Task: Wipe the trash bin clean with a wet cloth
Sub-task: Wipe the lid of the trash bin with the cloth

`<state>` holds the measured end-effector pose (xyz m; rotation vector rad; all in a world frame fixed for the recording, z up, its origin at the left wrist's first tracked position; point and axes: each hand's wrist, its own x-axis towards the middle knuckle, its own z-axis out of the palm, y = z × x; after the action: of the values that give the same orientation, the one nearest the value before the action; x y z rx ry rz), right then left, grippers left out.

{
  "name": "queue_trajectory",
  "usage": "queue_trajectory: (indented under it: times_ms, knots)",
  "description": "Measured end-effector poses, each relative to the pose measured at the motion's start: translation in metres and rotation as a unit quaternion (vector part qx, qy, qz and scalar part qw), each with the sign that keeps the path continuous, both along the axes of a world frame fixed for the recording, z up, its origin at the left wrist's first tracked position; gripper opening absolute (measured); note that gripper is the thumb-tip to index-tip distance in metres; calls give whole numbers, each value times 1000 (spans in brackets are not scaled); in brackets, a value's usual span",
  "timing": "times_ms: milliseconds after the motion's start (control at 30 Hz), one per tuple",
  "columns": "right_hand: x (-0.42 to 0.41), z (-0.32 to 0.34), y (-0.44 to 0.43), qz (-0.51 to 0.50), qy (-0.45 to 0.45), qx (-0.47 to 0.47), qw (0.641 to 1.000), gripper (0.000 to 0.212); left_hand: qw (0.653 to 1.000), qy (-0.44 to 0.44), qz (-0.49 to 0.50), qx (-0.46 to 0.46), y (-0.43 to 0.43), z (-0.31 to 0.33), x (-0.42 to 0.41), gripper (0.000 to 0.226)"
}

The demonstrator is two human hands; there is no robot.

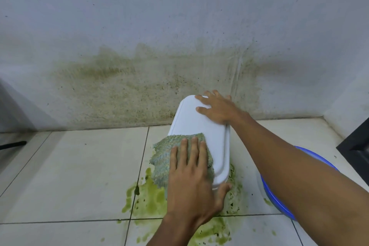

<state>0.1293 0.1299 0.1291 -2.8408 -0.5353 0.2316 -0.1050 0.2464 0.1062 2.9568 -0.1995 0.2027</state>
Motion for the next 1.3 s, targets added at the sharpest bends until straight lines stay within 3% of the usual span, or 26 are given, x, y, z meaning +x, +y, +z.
queue_trajectory:
  times_ms: [200, 333, 567, 667, 767, 833, 900, 1100, 1200, 1300]
  knots:
    - [-12, -2, 1, -68, 16, 8, 998, 68, 997, -30, -68, -4, 62, 0, 18, 108]
    - [-48, 5, 5, -157, 26, -14, 987, 75, 993, 70, -94, -21, 116, 19, 38, 129]
    - [-116, 12, -18, -227, 50, -50, 971, 83, 998, 61, 1, -9, 39, 13, 41, 117]
    - [-114, 16, -35, -207, 2, -60, 977, 79, 997, 53, -54, -8, 18, 9, 31, 102]
    - [-111, 6, -45, -132, -6, 19, 991, 73, 995, 23, -81, -59, 34, 3, 14, 83]
    - [-114, -6, -48, -112, 3, 73, 991, 68, 995, 9, -25, -93, 54, 4, 15, 73]
    - [-122, -18, -47, -124, -11, 79, 989, 65, 997, 10, 49, -58, 67, 5, 23, 67]
    - [-155, -29, -29, -124, -10, 56, 991, 78, 996, 59, 63, -23, 65, 9, 54, 67]
    - [-169, -29, -34, -64, -26, 50, 996, 82, 997, 51, 49, -10, 74, 7, 52, 68]
    - [-180, -29, -42, 30, -109, 33, 993, 82, 997, 49, 52, -6, 76, 8, 49, 67]
